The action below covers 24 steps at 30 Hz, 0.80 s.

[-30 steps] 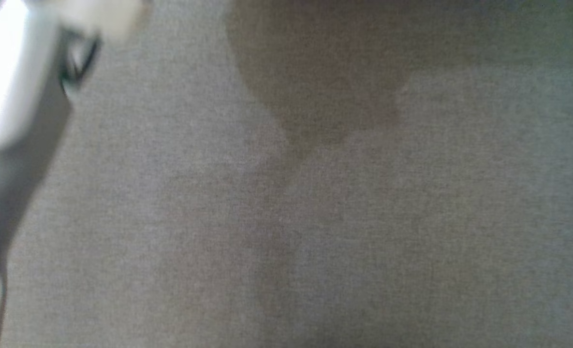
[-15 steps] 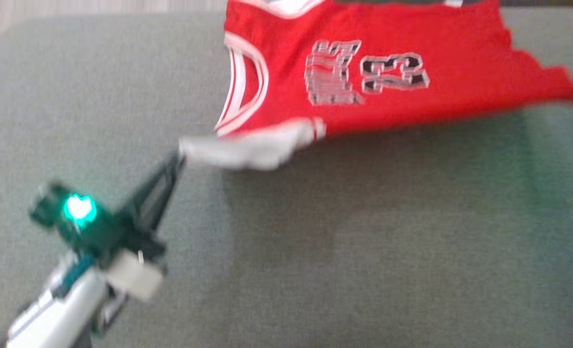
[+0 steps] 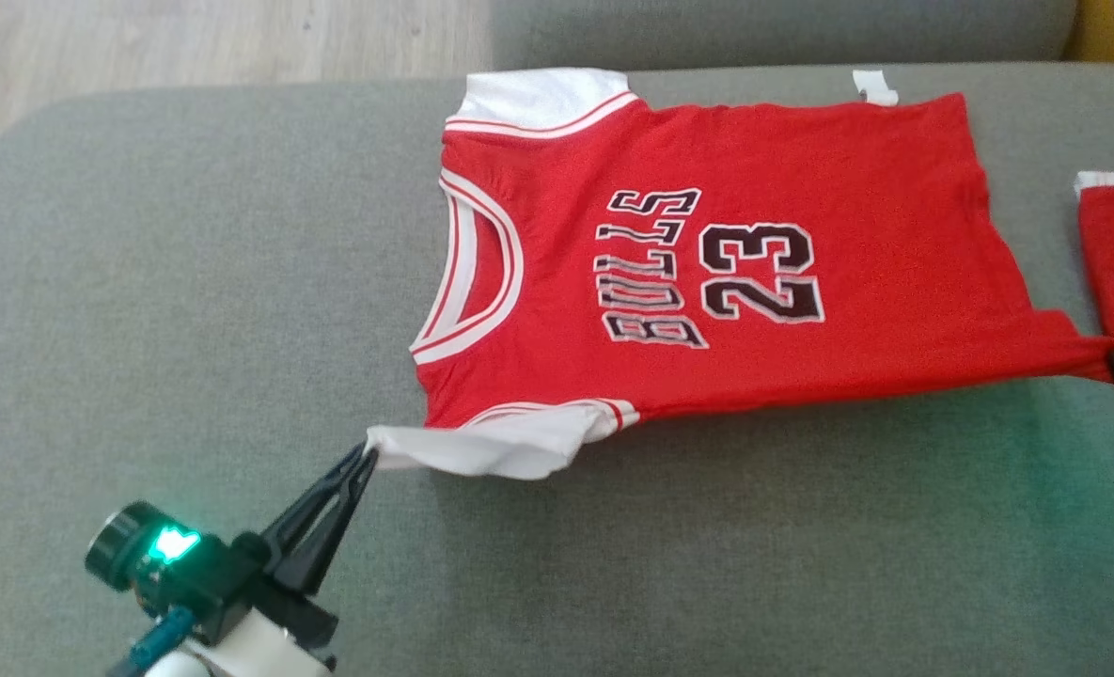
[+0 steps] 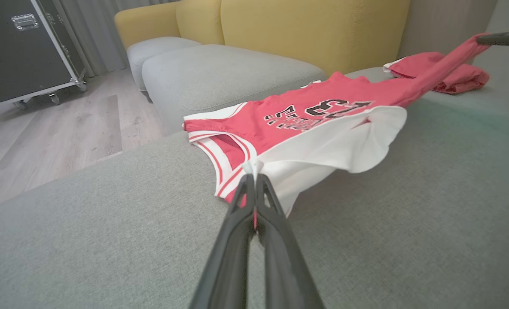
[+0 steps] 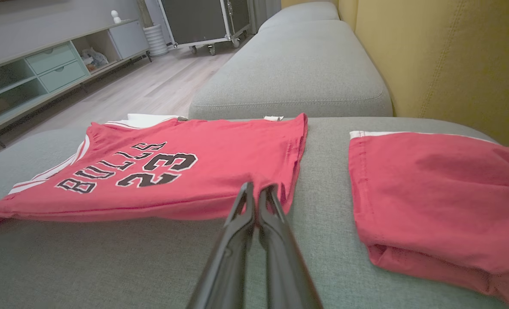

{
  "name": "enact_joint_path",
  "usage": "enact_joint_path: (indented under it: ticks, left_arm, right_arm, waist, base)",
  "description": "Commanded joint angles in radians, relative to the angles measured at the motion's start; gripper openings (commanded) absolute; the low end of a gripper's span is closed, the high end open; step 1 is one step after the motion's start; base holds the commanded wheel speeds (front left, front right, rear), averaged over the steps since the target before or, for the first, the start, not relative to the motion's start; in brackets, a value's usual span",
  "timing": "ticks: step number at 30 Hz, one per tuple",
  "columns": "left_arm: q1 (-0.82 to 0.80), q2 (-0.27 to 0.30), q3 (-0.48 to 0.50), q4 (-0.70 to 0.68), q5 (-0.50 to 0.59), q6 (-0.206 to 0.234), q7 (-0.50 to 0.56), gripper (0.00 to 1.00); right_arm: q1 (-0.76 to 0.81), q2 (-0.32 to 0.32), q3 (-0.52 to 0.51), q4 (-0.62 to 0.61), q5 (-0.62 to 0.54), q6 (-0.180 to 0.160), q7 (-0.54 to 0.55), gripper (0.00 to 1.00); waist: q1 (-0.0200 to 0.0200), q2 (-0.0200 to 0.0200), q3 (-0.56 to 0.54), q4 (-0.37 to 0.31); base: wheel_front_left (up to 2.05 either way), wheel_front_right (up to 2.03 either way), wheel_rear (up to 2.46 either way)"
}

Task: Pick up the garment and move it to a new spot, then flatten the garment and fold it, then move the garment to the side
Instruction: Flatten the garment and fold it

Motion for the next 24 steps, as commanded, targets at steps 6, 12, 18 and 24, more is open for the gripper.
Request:
enact_joint_path:
  ticks: [6,12,18,24]
  left_arm:
    - [-0.173,0.020,0.059,0.000,0.046,-0.007,0.005,0.00]
    - [-0.395,-0.032,0.053,0.114,0.123,-0.058,-0.001,0.00]
    - [-0.608,-0.087,0.049,0.258,0.176,-0.113,-0.016,0.00]
    - [-0.757,-0.142,0.024,0.393,0.207,-0.157,-0.030,0.00]
  right_arm:
    - [-0.037,-0.021,-0.001,-0.005,-0.008,-0.001,-0.010,0.00]
    - [-0.163,-0.012,0.043,0.039,-0.003,-0.001,0.001,0.00]
    - [-0.301,-0.019,0.096,0.085,0.007,-0.001,0.012,0.00]
    - [-0.423,-0.026,0.146,0.133,0.009,-0.001,0.009,0.00]
  waist:
    - [0.0002,-0.0001,0.073,0.003]
    - [0.0002,-0.0001,0.155,0.002]
    - [0.0002,-0.0001,0.221,0.000]
    - [0.0002,-0.0001,0.274,-0.010]
  base:
    - [0.00,0.00,0.00]
    - [0.00,0.00,0.00]
    - [0.00,0.00,0.00]
    - [0.00,0.00,0.00]
